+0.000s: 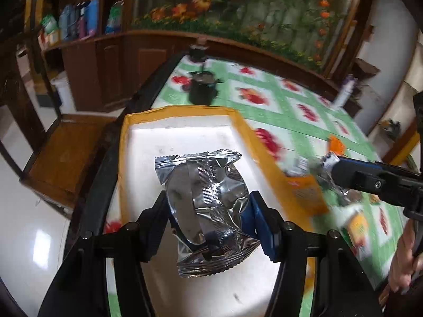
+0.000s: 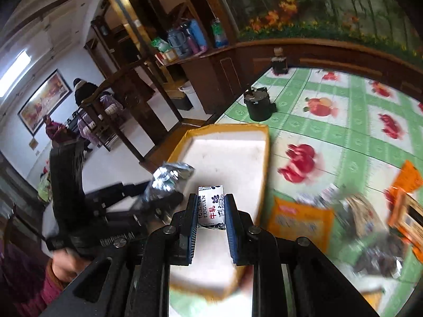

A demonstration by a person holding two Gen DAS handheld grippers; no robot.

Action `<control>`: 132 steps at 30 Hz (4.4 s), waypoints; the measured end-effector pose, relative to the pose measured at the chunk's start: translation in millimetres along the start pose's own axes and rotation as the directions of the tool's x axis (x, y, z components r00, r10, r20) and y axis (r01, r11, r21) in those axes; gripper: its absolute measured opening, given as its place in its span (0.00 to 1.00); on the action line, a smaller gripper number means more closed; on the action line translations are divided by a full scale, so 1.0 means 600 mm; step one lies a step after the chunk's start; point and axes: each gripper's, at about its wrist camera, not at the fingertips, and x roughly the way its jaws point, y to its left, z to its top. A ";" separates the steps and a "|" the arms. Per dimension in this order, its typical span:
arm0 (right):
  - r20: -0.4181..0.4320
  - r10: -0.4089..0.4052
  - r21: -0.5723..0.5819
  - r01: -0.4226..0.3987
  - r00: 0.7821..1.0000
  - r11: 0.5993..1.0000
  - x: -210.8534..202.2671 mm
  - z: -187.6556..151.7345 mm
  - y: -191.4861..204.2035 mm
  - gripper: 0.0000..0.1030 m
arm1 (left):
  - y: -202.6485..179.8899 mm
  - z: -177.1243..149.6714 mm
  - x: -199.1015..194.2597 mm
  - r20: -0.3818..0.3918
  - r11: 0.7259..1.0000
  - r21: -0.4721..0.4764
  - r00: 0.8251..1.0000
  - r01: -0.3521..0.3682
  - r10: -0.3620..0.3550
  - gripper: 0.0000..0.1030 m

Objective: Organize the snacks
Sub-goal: 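Carry the silver bag and the white candy over the yellow box lid, then open the left gripper to drop the silver bag while the right gripper releases the candy into the lid, then grasp a WEIDAN cracker pack with the right gripper while the left gripper grasps another white candy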

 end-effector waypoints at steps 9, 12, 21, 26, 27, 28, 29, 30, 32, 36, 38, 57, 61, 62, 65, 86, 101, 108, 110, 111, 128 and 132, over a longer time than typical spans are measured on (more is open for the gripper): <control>-0.084 -0.071 0.089 0.079 0.994 0.993 0.162 0.093 -0.036 0.21 | 0.039 0.057 0.076 -0.082 0.997 -0.040 0.995 -0.067 0.064 0.58; -0.105 -0.070 0.129 0.084 0.992 0.988 0.196 0.107 -0.051 0.21 | 0.040 0.058 0.088 -0.092 0.996 -0.036 0.992 -0.084 0.081 0.58; -0.144 -0.152 0.096 0.167 0.978 0.981 0.249 0.106 -0.052 0.21 | 0.036 0.050 0.102 -0.087 0.996 -0.036 0.993 -0.083 0.079 0.58; -0.157 -0.161 0.104 0.178 0.974 0.979 0.262 0.099 -0.063 0.21 | 0.033 0.039 0.097 -0.063 0.997 -0.029 0.995 -0.074 0.072 0.61; -0.151 -0.160 0.103 0.176 0.976 0.979 0.261 0.099 -0.064 0.21 | 0.033 0.037 0.095 -0.057 0.997 -0.029 0.996 -0.071 0.069 0.64; -0.143 -0.163 0.097 0.177 0.976 0.979 0.258 0.099 -0.062 0.21 | 0.034 0.034 0.090 -0.048 0.997 -0.033 0.997 -0.066 0.064 0.69; -0.137 -0.167 0.091 0.180 0.976 0.979 0.256 0.100 -0.060 0.21 | 0.035 0.032 0.086 -0.040 0.998 -0.038 0.998 -0.057 0.056 0.71; -0.133 -0.170 0.088 0.183 0.976 0.979 0.253 0.101 -0.058 0.21 | 0.036 0.031 0.082 -0.031 0.998 -0.044 0.999 -0.046 0.044 0.72; -0.117 -0.173 0.086 0.184 0.978 0.979 0.244 0.104 -0.055 0.22 | 0.039 0.027 0.072 -0.009 0.998 -0.054 1.000 -0.019 0.018 0.74; -0.077 -0.149 0.093 0.156 0.986 0.983 0.220 0.108 -0.051 0.35 | 0.043 0.020 0.053 0.023 0.997 -0.078 1.000 0.022 -0.020 0.78; -0.060 -0.143 0.094 0.148 0.988 0.984 0.208 0.109 -0.048 0.40 | 0.043 0.015 0.041 0.036 0.996 -0.080 0.999 0.042 -0.040 0.78; 0.076 0.048 0.098 -0.055 0.996 0.994 -0.021 -0.053 -0.086 0.49 | -0.088 -0.098 -0.070 0.190 0.991 -0.043 0.975 0.123 -0.113 0.84; 0.085 0.045 0.111 -0.054 0.995 0.992 -0.060 -0.091 -0.127 0.49 | -0.143 -0.111 -0.073 0.172 0.992 0.008 0.977 0.127 -0.127 0.84; 0.092 0.041 0.120 -0.052 0.995 0.991 -0.074 -0.102 -0.144 0.49 | -0.158 -0.114 -0.073 0.166 0.992 0.025 0.978 0.124 -0.127 0.84; 0.113 0.022 0.140 -0.038 0.993 0.989 -0.107 -0.125 -0.189 0.49 | -0.202 -0.125 -0.076 0.155 0.990 0.074 0.979 0.122 -0.133 0.84; 0.179 0.066 0.306 -0.119 0.982 0.945 -0.191 -0.193 -0.370 0.57 | -0.408 -0.239 0.003 -0.057 0.942 0.254 0.976 0.218 -0.210 0.84; 0.191 0.059 0.341 -0.122 0.980 0.932 -0.197 -0.197 -0.382 0.57 | -0.476 -0.269 0.050 -0.201 0.888 0.311 0.937 0.339 -0.287 0.83; 0.193 0.050 0.342 -0.115 0.980 0.933 -0.200 -0.197 -0.383 0.57 | -0.513 -0.259 0.070 -0.167 0.900 0.393 0.977 0.190 -0.133 0.22; 0.189 0.055 0.339 -0.118 0.980 0.933 -0.199 -0.197 -0.382 0.57 | -0.503 -0.259 0.066 -0.162 0.897 0.404 0.979 0.182 -0.126 0.19; 0.184 0.058 0.332 -0.118 0.981 0.936 -0.198 -0.197 -0.381 0.57 | -0.494 -0.258 0.063 -0.161 0.897 0.404 0.979 0.181 -0.125 0.19; -0.072 0.060 0.106 -0.053 0.996 0.993 -0.126 -0.217 -0.322 0.69 | -0.357 -0.234 0.047 -0.129 0.930 0.278 0.969 0.239 -0.210 0.19; -0.115 0.081 0.068 -0.073 0.990 0.995 -0.131 -0.237 -0.314 0.70 | -0.359 -0.238 0.045 -0.129 0.926 0.291 0.969 0.242 -0.212 0.19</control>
